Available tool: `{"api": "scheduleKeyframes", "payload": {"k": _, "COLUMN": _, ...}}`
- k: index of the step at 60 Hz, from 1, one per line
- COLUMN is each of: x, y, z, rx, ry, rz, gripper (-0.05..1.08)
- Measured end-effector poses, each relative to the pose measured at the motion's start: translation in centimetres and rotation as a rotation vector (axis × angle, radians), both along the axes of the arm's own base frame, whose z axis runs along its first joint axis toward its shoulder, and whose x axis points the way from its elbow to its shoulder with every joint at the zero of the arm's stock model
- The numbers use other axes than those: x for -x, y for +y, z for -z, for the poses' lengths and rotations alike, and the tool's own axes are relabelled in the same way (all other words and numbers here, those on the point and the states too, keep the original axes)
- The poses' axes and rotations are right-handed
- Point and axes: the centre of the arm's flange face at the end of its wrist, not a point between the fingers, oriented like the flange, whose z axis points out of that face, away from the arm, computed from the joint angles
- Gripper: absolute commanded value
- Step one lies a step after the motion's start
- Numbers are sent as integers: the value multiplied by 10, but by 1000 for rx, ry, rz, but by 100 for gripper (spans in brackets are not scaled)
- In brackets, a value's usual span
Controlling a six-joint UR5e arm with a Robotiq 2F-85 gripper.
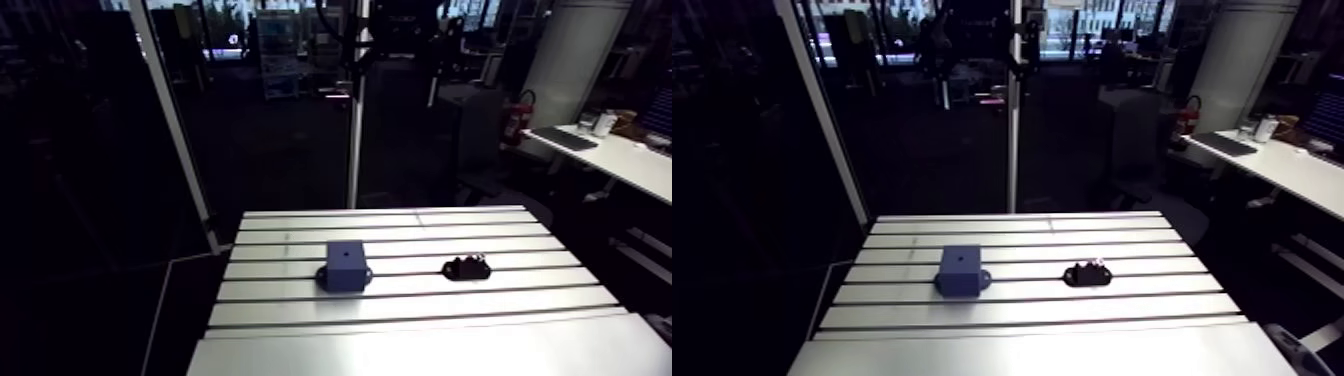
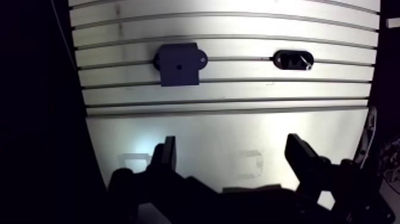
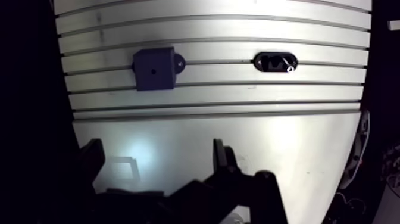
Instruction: Pick up the M10 bolt and insert it into the hole until fully seated.
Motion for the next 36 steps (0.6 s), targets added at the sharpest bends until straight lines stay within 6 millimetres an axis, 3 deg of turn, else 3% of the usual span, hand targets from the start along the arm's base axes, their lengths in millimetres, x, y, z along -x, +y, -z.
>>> {"api": "scheduleKeyframes", "payload": {"k": 7, "x": 4, "y": 9, "z": 5, "rx": -2, "ry": 16, "rz": -31, "gripper": 0}}
{"api": "scheduleKeyframes", "payload": {"k": 22, "x": 15, "y": 56, "z": 15, "rx": -8, "ry": 61, "rz": -52, "gripper": 1}}
{"api": "scheduleKeyframes", "payload": {"k": 36, "x": 19, "y": 88, "z": 33, "rx": -18, "ry": 99, "rz": -72, "gripper": 1}}
